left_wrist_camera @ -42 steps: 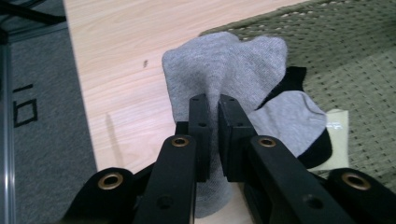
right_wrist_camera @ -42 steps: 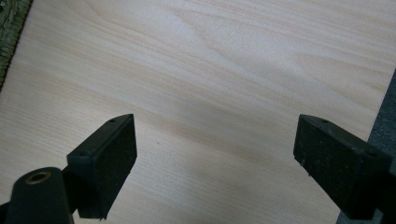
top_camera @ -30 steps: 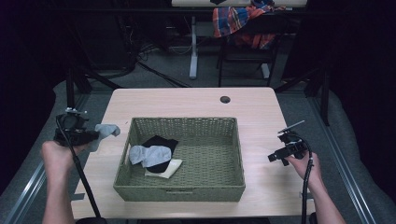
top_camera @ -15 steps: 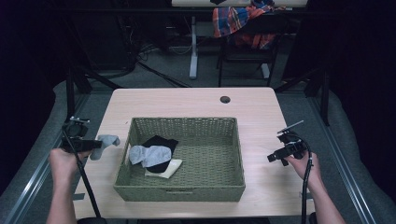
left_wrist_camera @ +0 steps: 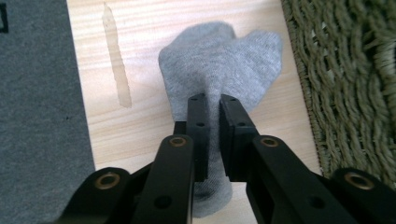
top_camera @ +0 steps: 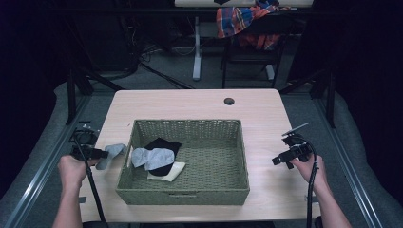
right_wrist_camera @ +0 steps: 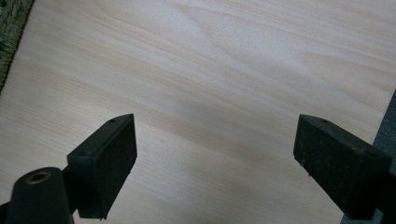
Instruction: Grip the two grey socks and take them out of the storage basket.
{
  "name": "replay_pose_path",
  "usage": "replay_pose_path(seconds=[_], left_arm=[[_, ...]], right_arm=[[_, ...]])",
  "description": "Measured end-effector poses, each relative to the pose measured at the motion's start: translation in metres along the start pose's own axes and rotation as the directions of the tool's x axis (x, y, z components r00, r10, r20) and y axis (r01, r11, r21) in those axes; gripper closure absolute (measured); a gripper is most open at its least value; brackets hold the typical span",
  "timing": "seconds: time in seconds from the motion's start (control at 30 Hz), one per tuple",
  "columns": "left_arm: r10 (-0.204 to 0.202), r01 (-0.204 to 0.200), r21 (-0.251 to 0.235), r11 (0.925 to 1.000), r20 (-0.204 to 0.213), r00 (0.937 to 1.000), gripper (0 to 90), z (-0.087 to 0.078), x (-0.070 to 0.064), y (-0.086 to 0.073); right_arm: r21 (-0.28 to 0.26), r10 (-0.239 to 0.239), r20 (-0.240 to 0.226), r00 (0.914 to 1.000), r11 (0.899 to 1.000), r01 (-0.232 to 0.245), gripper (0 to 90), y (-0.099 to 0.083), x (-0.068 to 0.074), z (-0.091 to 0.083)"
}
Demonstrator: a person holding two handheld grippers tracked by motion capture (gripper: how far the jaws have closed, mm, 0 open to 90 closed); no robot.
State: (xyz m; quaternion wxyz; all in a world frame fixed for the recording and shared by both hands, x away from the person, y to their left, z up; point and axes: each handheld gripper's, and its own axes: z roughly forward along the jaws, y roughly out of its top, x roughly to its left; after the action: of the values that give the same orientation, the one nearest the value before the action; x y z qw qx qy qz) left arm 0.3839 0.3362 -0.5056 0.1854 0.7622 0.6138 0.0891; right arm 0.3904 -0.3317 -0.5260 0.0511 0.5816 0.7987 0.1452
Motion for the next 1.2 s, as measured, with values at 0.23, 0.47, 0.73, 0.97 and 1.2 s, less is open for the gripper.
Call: replay_pose_path(seconds=[0.23,0.47,0.73,0.97,1.2], left_arm=[[0.010,-0.011,0.055,0.9984,0.008,0.9999,83.1,0.012,-0.002,0.000],[0.006,-0.007,0.087,0.9962,0.017,0.9998,80.9,0.020,-0.001,0.000],[-0.057,0.057,0.064,0.9963,0.004,0.9983,37.8,0.011,0.010,-0.001],[-0.042,0.042,-0.055,0.9976,0.001,0.9991,12.8,-0.019,0.000,0.006],[0.038,-0.043,-0.163,0.9857,-0.033,0.9987,1.5,-0.051,-0.028,0.019]], right_arm=[[-0.003,0.004,0.000,1.0000,1.000,-0.004,13.1,0.000,0.001,0.001],[0.003,-0.001,-0.005,1.0000,1.000,0.001,13.0,0.000,0.000,0.002],[0.006,-0.004,-0.004,1.0000,1.000,0.004,12.9,0.000,0.000,0.002],[0.003,-0.002,-0.004,1.0000,1.000,0.002,12.9,0.000,0.000,0.002],[0.000,0.000,-0.010,0.9999,1.000,0.000,12.9,0.000,0.000,0.002]])
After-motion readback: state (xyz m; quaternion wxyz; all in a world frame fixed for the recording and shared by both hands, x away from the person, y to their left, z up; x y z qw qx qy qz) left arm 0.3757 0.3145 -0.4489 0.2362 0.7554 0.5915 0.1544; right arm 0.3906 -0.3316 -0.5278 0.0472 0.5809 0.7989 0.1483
